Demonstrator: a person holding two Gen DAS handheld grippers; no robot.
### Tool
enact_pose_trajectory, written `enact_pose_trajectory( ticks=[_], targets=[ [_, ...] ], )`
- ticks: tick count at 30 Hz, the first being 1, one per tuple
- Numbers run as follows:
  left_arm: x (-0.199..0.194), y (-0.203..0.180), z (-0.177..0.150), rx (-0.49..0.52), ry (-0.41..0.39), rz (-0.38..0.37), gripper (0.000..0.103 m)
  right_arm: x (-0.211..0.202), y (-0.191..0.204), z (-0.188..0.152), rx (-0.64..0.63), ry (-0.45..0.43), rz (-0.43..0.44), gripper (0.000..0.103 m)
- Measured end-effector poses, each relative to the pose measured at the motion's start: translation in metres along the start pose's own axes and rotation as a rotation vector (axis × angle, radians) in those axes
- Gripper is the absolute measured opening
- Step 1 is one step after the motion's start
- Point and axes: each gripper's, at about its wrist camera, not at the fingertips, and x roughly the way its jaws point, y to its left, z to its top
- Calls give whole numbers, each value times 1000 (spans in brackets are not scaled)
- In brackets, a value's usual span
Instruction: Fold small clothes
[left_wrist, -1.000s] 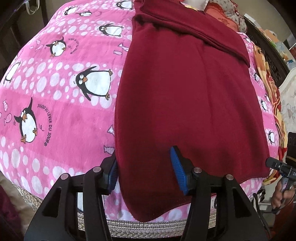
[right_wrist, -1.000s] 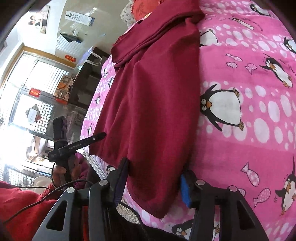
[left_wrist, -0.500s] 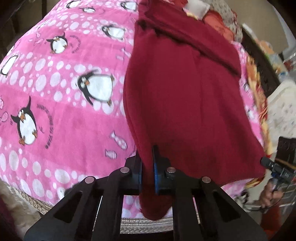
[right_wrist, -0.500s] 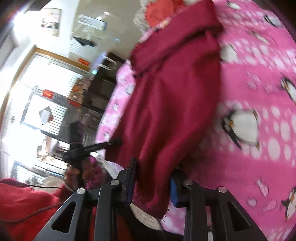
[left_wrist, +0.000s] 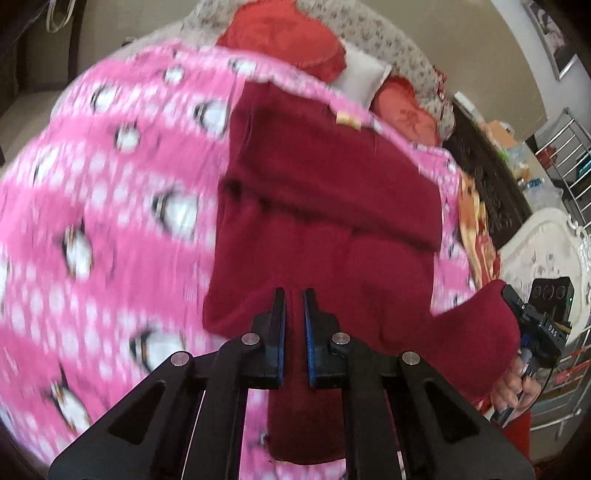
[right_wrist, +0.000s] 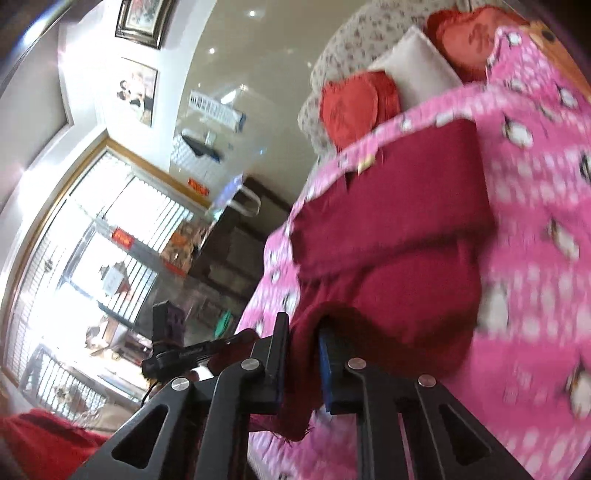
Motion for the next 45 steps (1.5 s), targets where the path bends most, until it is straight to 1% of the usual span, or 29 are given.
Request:
enact_pose_trajectory(
  ticks=[3,4,7,10,13,15,16,18,19,21,22,23,24,25,26,28,31,33,34,35,37,38,40,41,42,43,45],
  targets=[
    [3,-4,34,14,-57,10,7,9,-5,32,-3,-37,-17,13],
    [6,-5,52,8,-78,8,7,14,-8,45,1,-52,-33,13],
    [17,-5,88,-2,-116,10,7,23,-19,78,24,-95,-53,13],
    [41,-9,129,-3,-145,53,7,35,-34,109,42,-127,-94,13],
    [61,-2,153,-9,-152,101,7,49,-53,140,68,-141,-142,13],
    [78,4,169,-11,-157,137,7,57,-64,154,74,-142,-204,13],
    [83,7,174,-13,-153,143,7,62,-68,161,76,-140,-224,13],
    [97,21,187,-75,-114,116,7,74,-83,172,100,-129,-266,13],
    [100,29,191,-117,-106,93,9,81,-92,177,133,-112,-283,14],
    [94,38,197,-166,-128,73,22,91,-110,186,212,-71,-293,15],
    [90,38,199,-170,-141,77,31,91,-115,192,235,-73,-282,15],
    [81,40,203,-168,-170,86,40,86,-118,196,244,-98,-275,20],
    [74,39,204,-166,-186,88,44,77,-117,200,241,-135,-280,30],
    [68,38,206,-162,-200,87,48,66,-115,202,241,-177,-285,37],
    [61,36,207,-148,-209,95,49,55,-112,203,246,-213,-276,46],
    [55,30,207,-112,-217,108,49,44,-102,200,217,-233,-251,46],
    [56,18,197,-59,-221,149,49,48,-75,190,98,-176,-280,46],
    [69,9,190,-31,-194,157,49,66,-60,181,28,-119,-280,46],
    [78,5,187,-20,-174,165,49,76,-56,178,5,-92,-294,46],
    [92,0,184,-5,-144,187,49,90,-52,176,-25,-64,-325,46],
    [114,-4,181,10,-107,217,49,110,-52,173,-65,-23,-371,46],
    [122,-5,181,21,-101,236,49,122,-52,173,-87,3,-386,46],
    [139,-6,182,52,-102,307,49,145,-55,176,-125,54,-418,46],
    [149,-4,184,64,-94,346,49,160,-63,179,-143,93,-483,45],
    [158,-1,186,66,-75,367,49,167,-71,180,-143,104,-525,43],
    [164,3,187,56,-61,367,49,173,-81,183,-131,107,-547,42],
    [167,9,189,37,-69,352,50,172,-89,189,-80,89,-509,42]
  ],
)
